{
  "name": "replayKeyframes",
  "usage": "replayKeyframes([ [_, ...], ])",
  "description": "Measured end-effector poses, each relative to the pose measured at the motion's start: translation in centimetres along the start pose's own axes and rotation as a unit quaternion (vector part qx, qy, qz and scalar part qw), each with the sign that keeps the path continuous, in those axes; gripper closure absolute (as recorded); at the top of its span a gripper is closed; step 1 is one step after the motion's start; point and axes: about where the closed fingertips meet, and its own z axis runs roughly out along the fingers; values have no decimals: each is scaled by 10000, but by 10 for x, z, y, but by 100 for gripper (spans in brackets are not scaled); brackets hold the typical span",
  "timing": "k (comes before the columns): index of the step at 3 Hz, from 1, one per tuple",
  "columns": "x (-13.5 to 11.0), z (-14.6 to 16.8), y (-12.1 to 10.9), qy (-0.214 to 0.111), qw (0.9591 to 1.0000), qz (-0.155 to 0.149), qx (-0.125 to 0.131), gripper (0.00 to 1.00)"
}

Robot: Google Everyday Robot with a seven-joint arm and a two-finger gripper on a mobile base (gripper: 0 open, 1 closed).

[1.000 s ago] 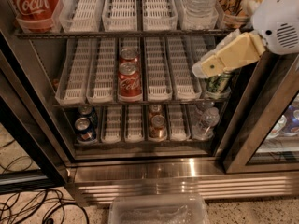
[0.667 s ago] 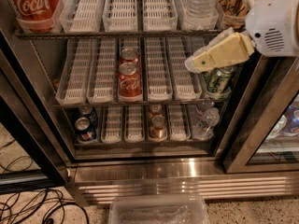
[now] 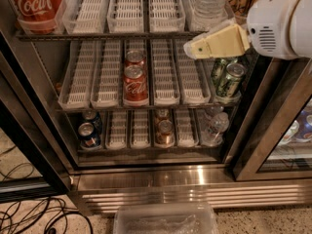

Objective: Pick water bottle from top shelf of fridge

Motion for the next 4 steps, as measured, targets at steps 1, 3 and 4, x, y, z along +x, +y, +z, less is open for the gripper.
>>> replayKeyframes([
  [1, -1, 3, -2, -67, 9994, 240, 254, 0],
  [3, -8, 1, -3, -154, 9990, 197, 368, 0],
  [4, -11, 3, -6, -244, 9982, 196, 507, 0],
])
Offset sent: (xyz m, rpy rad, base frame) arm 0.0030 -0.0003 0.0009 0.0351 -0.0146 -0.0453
